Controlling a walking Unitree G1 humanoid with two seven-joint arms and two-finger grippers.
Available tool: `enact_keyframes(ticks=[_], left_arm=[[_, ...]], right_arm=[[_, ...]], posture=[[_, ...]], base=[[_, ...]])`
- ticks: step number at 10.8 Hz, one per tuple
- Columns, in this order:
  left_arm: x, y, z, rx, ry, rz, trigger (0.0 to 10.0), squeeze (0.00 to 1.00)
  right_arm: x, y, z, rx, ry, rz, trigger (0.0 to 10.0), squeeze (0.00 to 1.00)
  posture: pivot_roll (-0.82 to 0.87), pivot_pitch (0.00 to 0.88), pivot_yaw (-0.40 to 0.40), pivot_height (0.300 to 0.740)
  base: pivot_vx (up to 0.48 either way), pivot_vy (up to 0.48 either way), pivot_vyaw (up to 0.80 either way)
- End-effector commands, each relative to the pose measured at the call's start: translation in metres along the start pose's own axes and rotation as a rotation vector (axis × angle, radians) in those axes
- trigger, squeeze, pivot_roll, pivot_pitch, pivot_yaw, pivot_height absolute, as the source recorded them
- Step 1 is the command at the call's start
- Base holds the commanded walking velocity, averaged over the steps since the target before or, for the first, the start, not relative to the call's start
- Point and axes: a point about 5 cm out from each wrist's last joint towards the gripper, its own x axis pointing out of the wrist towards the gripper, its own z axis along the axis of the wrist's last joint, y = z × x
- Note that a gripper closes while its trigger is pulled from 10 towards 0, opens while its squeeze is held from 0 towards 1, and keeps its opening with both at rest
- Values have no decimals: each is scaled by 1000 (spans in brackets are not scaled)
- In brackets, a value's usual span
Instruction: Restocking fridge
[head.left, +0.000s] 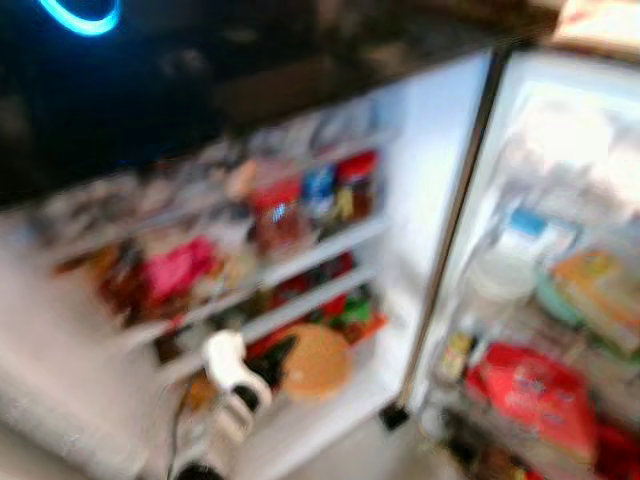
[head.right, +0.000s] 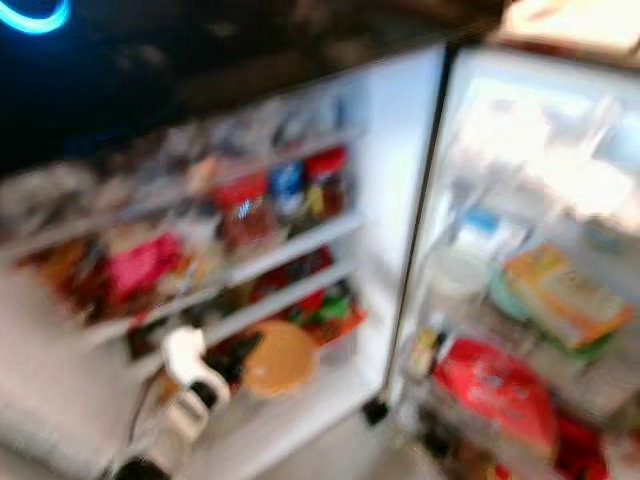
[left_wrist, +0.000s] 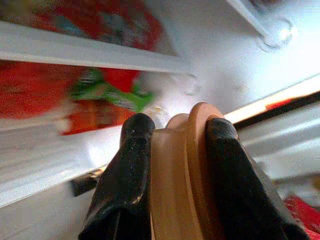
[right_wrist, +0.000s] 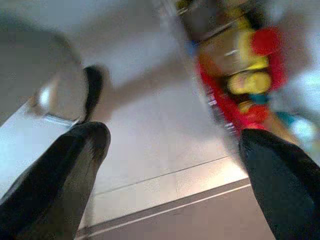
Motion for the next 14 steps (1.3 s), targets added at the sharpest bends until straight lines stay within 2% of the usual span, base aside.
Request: enact_keyframes(ticks=[1, 7, 10, 14], left_arm=[[-6, 11, 8, 10, -21, 36, 10000, 0], [-9, 17, 9, -15, -50, 69, 10000, 0], [-19, 28, 12, -55, -96, 124, 10000, 0], [-21, 32, 9, -73, -99, 142, 10000, 0]], right_arm=[[2, 6, 9, -5, -29, 17, 10000, 0], [2, 6, 9, 9, -35, 26, 10000, 0], [2, 6, 9, 3, -34, 25, 10000, 0], [2, 6, 8, -10, -31, 30, 10000, 0]], posture=[[-269, 0, 37, 740], [-277, 0, 38, 740], [-273, 0, 34, 740], [-281, 0, 38, 740]], base=[[289, 0, 0], [46, 0, 0], [0, 0, 0], [0, 0, 0]])
